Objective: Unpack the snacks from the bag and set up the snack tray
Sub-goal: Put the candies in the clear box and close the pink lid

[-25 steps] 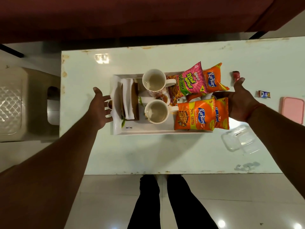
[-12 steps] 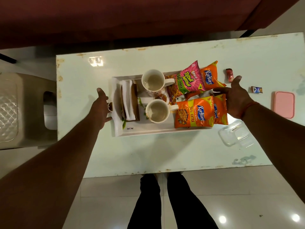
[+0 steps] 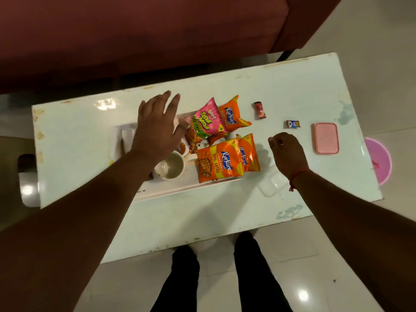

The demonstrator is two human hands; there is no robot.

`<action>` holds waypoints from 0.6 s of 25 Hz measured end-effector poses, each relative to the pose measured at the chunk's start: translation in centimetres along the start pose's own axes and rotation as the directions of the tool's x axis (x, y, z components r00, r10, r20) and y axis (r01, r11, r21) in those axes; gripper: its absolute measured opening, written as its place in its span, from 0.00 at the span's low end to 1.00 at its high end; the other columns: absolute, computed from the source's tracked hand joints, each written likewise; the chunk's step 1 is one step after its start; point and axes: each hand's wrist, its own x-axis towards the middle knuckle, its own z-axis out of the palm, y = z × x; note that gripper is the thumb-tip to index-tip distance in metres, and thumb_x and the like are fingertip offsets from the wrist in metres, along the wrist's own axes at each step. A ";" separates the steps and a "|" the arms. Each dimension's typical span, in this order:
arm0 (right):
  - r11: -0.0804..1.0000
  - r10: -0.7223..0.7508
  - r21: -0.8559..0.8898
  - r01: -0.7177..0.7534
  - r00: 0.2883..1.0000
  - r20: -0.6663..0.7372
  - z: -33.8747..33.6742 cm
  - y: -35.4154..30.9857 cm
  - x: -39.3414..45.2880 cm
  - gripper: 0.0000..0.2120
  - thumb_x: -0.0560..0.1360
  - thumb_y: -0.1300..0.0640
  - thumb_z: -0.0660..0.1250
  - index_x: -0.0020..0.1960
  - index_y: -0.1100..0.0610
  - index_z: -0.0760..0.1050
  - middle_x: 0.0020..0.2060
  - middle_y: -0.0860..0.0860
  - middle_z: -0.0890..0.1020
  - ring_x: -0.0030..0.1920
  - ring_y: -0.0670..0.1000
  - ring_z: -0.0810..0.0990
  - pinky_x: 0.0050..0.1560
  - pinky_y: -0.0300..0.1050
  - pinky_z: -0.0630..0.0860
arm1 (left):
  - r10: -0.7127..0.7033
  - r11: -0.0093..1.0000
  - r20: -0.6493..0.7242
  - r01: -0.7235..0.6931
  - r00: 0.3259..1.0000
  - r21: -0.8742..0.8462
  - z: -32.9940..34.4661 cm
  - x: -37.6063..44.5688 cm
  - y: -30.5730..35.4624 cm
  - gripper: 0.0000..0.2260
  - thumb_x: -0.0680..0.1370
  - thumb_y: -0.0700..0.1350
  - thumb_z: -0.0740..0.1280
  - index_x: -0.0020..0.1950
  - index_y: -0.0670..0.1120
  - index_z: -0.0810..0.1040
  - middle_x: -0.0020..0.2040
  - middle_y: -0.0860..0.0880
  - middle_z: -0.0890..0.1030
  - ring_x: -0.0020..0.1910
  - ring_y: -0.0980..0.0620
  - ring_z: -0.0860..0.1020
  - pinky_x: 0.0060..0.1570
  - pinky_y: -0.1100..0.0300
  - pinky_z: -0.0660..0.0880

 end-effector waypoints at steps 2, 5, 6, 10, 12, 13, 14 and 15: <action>0.997 -0.026 -0.067 0.024 0.999 -0.028 -1.4 1.8 0.4 0.10 0.80 0.54 0.63 0.56 0.59 0.76 0.53 0.57 0.78 0.53 0.58 0.79 0.54 0.50 0.74 | 0.122 0.993 0.028 -0.122 0.992 0.001 1.0 2.3 4.7 0.29 0.81 0.62 0.51 0.78 0.48 0.61 0.77 0.43 0.64 0.76 0.41 0.61 0.75 0.39 0.54; 0.989 -0.054 -0.139 0.052 0.998 -0.010 -3.5 4.5 1.2 0.12 0.78 0.57 0.65 0.60 0.59 0.76 0.57 0.57 0.77 0.56 0.59 0.78 0.57 0.55 0.75 | 0.235 0.971 0.076 -0.237 0.969 0.023 2.9 5.4 12.1 0.28 0.80 0.60 0.55 0.78 0.49 0.61 0.77 0.43 0.64 0.75 0.42 0.62 0.75 0.39 0.54; 0.983 -0.073 -0.168 0.072 0.997 0.003 -4.4 5.4 1.8 0.12 0.78 0.57 0.66 0.61 0.59 0.75 0.57 0.57 0.77 0.57 0.59 0.77 0.56 0.55 0.75 | 0.266 0.961 0.116 -0.273 0.957 0.045 3.8 6.6 14.7 0.27 0.80 0.58 0.57 0.78 0.49 0.61 0.77 0.44 0.63 0.75 0.42 0.62 0.75 0.40 0.54; 0.934 -0.188 -0.292 0.206 0.978 0.087 -6.5 7.9 5.2 0.15 0.78 0.57 0.66 0.63 0.59 0.74 0.58 0.57 0.76 0.58 0.60 0.76 0.55 0.55 0.76 | 0.292 0.917 0.368 -0.367 0.883 0.153 8.0 11.2 21.7 0.28 0.80 0.51 0.62 0.79 0.49 0.58 0.78 0.43 0.59 0.74 0.40 0.62 0.75 0.42 0.54; 0.884 -0.251 -0.360 0.299 0.952 0.175 -6.5 8.3 7.0 0.18 0.78 0.51 0.67 0.65 0.59 0.73 0.59 0.57 0.76 0.58 0.61 0.76 0.54 0.56 0.76 | 0.250 0.898 0.454 -0.380 0.855 0.221 9.9 13.1 22.9 0.28 0.80 0.47 0.63 0.79 0.48 0.58 0.77 0.40 0.60 0.70 0.37 0.67 0.71 0.43 0.63; 0.854 -0.269 -0.389 0.346 0.933 0.239 -6.2 8.2 7.5 0.21 0.77 0.48 0.66 0.65 0.58 0.73 0.60 0.57 0.76 0.58 0.61 0.76 0.54 0.56 0.76 | 0.209 0.903 0.480 -0.357 0.852 0.240 10.5 13.8 23.0 0.28 0.79 0.45 0.64 0.78 0.48 0.59 0.76 0.39 0.61 0.67 0.37 0.70 0.66 0.43 0.68; 0.823 -0.277 -0.414 0.389 0.911 0.306 -5.6 8.1 7.8 0.23 0.77 0.44 0.66 0.65 0.58 0.72 0.61 0.57 0.76 0.59 0.61 0.76 0.55 0.56 0.76 | 0.162 0.914 0.503 -0.321 0.849 0.247 11.0 14.2 23.0 0.28 0.79 0.42 0.65 0.77 0.48 0.60 0.75 0.39 0.61 0.65 0.36 0.71 0.62 0.43 0.72; 0.788 -0.291 -0.437 0.433 0.888 0.356 -4.8 8.1 7.9 0.23 0.77 0.43 0.65 0.65 0.57 0.72 0.61 0.57 0.76 0.60 0.61 0.76 0.55 0.56 0.76 | 0.119 0.926 0.523 -0.285 0.844 0.249 11.6 14.6 23.1 0.27 0.79 0.41 0.65 0.76 0.48 0.62 0.75 0.39 0.61 0.65 0.36 0.71 0.59 0.44 0.73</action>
